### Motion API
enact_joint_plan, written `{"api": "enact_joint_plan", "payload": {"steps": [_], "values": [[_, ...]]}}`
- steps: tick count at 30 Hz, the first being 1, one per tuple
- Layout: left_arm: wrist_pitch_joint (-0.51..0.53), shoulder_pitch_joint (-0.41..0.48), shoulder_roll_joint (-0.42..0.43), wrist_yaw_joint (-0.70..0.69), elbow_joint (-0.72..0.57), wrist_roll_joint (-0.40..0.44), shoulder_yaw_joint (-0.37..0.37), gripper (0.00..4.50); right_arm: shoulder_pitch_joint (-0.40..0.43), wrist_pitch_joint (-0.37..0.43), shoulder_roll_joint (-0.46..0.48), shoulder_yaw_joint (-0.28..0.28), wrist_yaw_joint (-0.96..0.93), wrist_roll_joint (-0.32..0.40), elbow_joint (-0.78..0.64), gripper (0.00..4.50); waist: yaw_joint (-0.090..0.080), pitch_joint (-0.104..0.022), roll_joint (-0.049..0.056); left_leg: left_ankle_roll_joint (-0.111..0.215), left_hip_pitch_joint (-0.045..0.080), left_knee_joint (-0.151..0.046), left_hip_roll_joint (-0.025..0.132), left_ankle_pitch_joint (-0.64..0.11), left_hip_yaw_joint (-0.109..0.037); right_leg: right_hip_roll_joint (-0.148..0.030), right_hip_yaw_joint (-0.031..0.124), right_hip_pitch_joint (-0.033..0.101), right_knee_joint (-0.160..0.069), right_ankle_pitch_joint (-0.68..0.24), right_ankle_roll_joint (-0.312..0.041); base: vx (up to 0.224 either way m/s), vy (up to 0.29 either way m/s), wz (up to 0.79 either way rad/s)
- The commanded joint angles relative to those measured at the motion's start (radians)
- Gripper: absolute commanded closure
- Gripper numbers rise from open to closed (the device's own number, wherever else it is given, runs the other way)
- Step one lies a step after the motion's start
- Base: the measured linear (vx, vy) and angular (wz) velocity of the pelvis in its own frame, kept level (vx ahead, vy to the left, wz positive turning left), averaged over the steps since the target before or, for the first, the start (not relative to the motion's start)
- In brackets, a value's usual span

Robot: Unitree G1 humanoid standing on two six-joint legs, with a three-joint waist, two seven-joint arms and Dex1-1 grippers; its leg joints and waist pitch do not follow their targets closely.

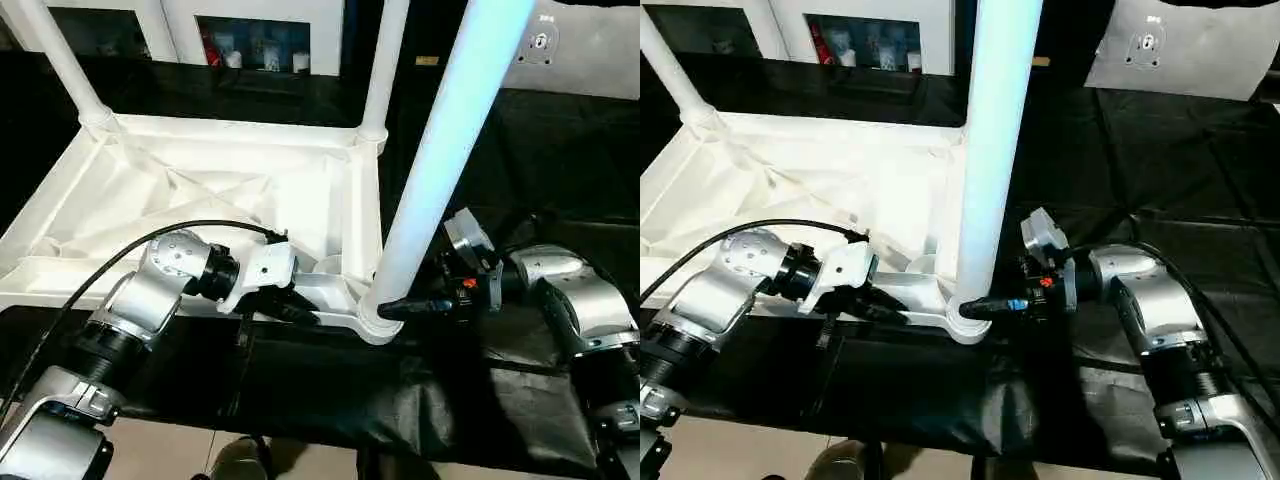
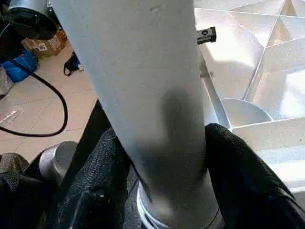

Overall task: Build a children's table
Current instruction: Rotate leg to tighten

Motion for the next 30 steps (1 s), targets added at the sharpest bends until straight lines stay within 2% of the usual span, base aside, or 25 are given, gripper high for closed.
{"api": "enact_joint_plan", "payload": {"steps": [1, 2, 4, 5, 6, 7, 8, 10, 12, 13, 15, 16, 17, 18, 19, 21, 22, 23, 26, 27, 28, 30], "values": [[-0.007, -0.006, -0.008, -0.001, -0.035, 0.001, -0.017, 4.5, 0.012, 0.039, 0.012, -0.004, 0.006, 0.043, -0.032, 2.46, -0.004, -0.087, -0.014, 0.118, 0.015, -0.051, 0.025, -0.121, 0.004, -0.058, 0.037, 0.075, -0.056, -0.251, -0.227, 0.0, 0.0, 0.0], [0.011, -0.007, -0.016, 0.018, -0.033, 0.001, -0.011, 4.5, 0.017, 0.052, 0.018, -0.009, -0.008, 0.051, -0.045, 2.46, -0.004, -0.085, -0.01, 0.117, 0.016, -0.052, 0.025, -0.124, 0.004, -0.057, 0.037, 0.074, -0.057, -0.255, -0.227, 0.0, 0.0, 0.0], [0.039, -0.01, -0.031, 0.045, -0.035, -0.002, -0.003, 4.5, 0.025, 0.059, 0.036, -0.02, -0.056, 0.054, -0.065, 2.46, -0.005, -0.084, -0.012, 0.108, 0.015, -0.052, 0.026, -0.138, 0.005, -0.059, 0.038, 0.073, -0.061, -0.276, -0.223, 0.0, 0.0, 0.0], [0.07, -0.013, -0.042, 0.069, -0.039, -0.002, 0.003, 4.5, 0.027, 0.078, 0.051, -0.028, -0.1, 0.053, -0.074, 2.46, -0.005, -0.082, -0.008, 0.103, 0.015, -0.053, 0.025, -0.14, 0.004, -0.059, 0.038, 0.072, -0.061, -0.285, -0.221, 0.0, 0.0, 0.0], [0.098, -0.018, -0.054, 0.094, -0.042, -0.002, 0.008, 4.5, 0.03, 0.088, 0.064, -0.032, -0.138, 0.049, -0.083, 2.46, -0.008, -0.081, -0.013, 0.092, 0.014, -0.054, 0.022, -0.151, 0.003, -0.058, 0.037, 0.073, -0.064, -0.315, -0.209, 0.0, 0.0, 0.0], [0.123, -0.023, -0.072, 0.125, -0.042, -0.001, 0.015, 4.5, 0.038, 0.089, 0.078, -0.029, -0.18, 0.036, -0.1, 2.46, -0.009, -0.081, -0.013, 0.086, 0.015, -0.053, 0.021, -0.159, 0.002, -0.058, 0.037, 0.072, -0.066, -0.336, -0.204, 0.0, 0.0, 0.0], [0.145, -0.029, -0.09, 0.154, -0.039, 0.001, 0.02, 4.5, 0.047, 0.089, 0.091, -0.021, -0.22, 0.016, -0.118, 2.46, -0.013, -0.076, -0.015, 0.074, 0.015, -0.054, 0.02, -0.174, 0.002, -0.059, 0.038, 0.069, -0.072, -0.385, -0.186, 0.0, 0.0, 0.0], [0.178, -0.044, -0.135, 0.24, -0.023, 0.027, 0.025, 4.5, 0.06, 0.11, 0.154, -0.017, -0.375, -0.042, -0.147, 2.47, -0.018, -0.075, -0.015, 0.057, 0.014, -0.055, 0.017, -0.18, -0.001, -0.057, 0.037, 0.068, -0.075, -0.429, -0.162, 0.0, 0.0, 0.0], [0.228, -0.064, -0.201, 0.355, 0.002, 0.048, 0.041, 4.5, 0.058, 0.151, 0.263, -0.041, -0.592, -0.092, -0.165, 2.49, -0.036, -0.072, -0.019, 0.03, 0.006, -0.059, 0.011, -0.185, -0.006, -0.057, 0.033, 0.07, -0.078, -0.481, -0.128, 0.0, 0.0, 0.0], [0.228, -0.064, -0.201, 0.355, 0.002, 0.048, 0.041, 4.5, 0.058, 0.151, 0.263, -0.041, -0.592, -0.092, -0.165, 2.51, -0.042, -0.074, -0.019, 0.025, 0.008, -0.058, 0.007, -0.196, -0.007, -0.059, 0.031, 0.07, -0.084, -0.518, -0.108, 0.0, 0.0, 0.0], [0.266, -0.077, -0.238, 0.417, 0.011, 0.052, 0.054, 4.5, 0.055, 0.173, 0.322, -0.053, -0.704, -0.12, -0.176, 2.53, -0.052, -0.072, -0.018, 0.034, 0.009, -0.057, 0.006, -0.2, -0.006, -0.056, 0.034, 0.065, -0.086, -0.506, -0.109, 0.0, 0.0, 0.0], [0.311, -0.096, -0.294, 0.512, 0.023, 0.067, 0.068, 4.5, 0.043, 0.24, 0.412, -0.078, -0.859, -0.14, -0.185, 2.53, -0.056, -0.072, -0.018, 0.042, 0.009, -0.057, 0.006, -0.2, -0.005, -0.055, 0.035, 0.064, -0.086, -0.492, -0.112, 0.0, 0.0, 0.0], [0.314, -0.098, -0.298, 0.519, 0.024, 0.068, 0.068, 4.5, 0.042, 0.244, 0.417, -0.079, -0.868, -0.142, -0.185, 2.53, -0.058, -0.07, -0.014, 0.041, 0.009, -0.057, 0.007, -0.197, -0.005, -0.053, 0.036, 0.061, -0.085, -0.486, -0.115, 0.0, 0.0, 0.0], [0.332, -0.105, -0.322, 0.56, 0.028, 0.078, 0.073, 4.5, 0.037, 0.265, 0.451, -0.082, -0.934, -0.154, -0.187, 2.53, -0.062, -0.072, -0.015, 0.04, 0.011, -0.058, 0.006, -0.205, -0.007, -0.053, 0.034, 0.061, -0.088, -0.486, -0.115, 0.0, 0.0, 0.0], [0.354, -0.116, -0.366, 0.614, 0.038, 0.09, 0.079, 4.5, 0.03, 0.293, 0.517, -0.096, -1.021, -0.153, -0.191, 2.53, -0.065, -0.07, -0.012, 0.038, 0.011, -0.058, 0.006, -0.204, -0.006, -0.052, 0.035, 0.06, -0.088, -0.481, -0.117, 0.0, 0.0, 0.0], [0.358, -0.121, -0.386, 0.637, 0.044, 0.1, 0.082, 4.5, 0.032, 0.288, 0.54, -0.093, -1.05, -0.169, -0.195, 2.53, -0.063, -0.07, -0.012, 0.038, 0.015, -0.059, 0.006, -0.222, -0.007, -0.053, 0.033, 0.058, -0.093, -0.497, -0.106, 0.0, 0.0, 0.0], [0.355, -0.124, -0.394, 0.646, 0.05, 0.107, 0.082, 4.5, 0.034, 0.283, 0.552, -0.095, -1.065, -0.172, -0.195, 2.53, -0.064, -0.07, -0.011, 0.044, 0.009, -0.062, 0.007, -0.212, -0.008, -0.054, 0.034, 0.063, -0.089, -0.465, -0.107, 0.0, 0.0, 0.0], [0.353, -0.125, -0.398, 0.65, 0.055, 0.112, 0.081, 4.5, 0.035, 0.281, 0.559, -0.098, -1.074, -0.172, -0.195, 1.98, -0.064, -0.071, -0.011, 0.047, 0.011, -0.063, 0.008, -0.21, -0.008, -0.053, 0.035, 0.062, -0.09, -0.45, -0.109, 0.0, 0.0, 0.0], [0.341, -0.122, -0.382, 0.64, 0.052, 0.111, 0.078, 4.5, 0.042, 0.265, 0.539, -0.099, -1.054, -0.164, -0.203, 1.78, -0.064, -0.074, -0.008, 0.064, 0.011, -0.064, 0.01, -0.186, -0.006, -0.053, 0.037, 0.067, -0.081, -0.333, -0.147, 0.0, 0.0, 0.0], [0.337, -0.118, -0.368, 0.63, 0.047, 0.11, 0.078, 4.5, 0.048, 0.255, 0.524, -0.105, -1.033, -0.16, -0.208, 1.78, -0.064, -0.074, -0.008, 0.066, 0.011, -0.063, 0.01, -0.181, -0.005, -0.053, 0.037, 0.068, -0.08, -0.317, -0.154, 0.0, 0.0, 0.0], [0.328, -0.113, -0.354, 0.617, 0.042, 0.111, 0.076, 4.5, 0.055, 0.245, 0.506, -0.109, -1.01, -0.157, -0.211, 1.47, -0.063, -0.075, -0.008, 0.071, 0.011, -0.063, 0.01, -0.171, -0.004, -0.054, 0.038, 0.071, -0.078, -0.291, -0.166, 0.0, 0.0, 0.0], [0.31, -0.107, -0.34, 0.598, 0.039, 0.114, 0.074, 4.5, 0.061, 0.232, 0.486, -0.109, -0.99, -0.16, -0.214, 1.38, -0.061, -0.076, -0.01, 0.083, 0.01, -0.063, 0.011, -0.162, -0.004, -0.055, 0.038, 0.074, -0.076, -0.272, -0.176, 0.0, 0.0, 0.0]]}}
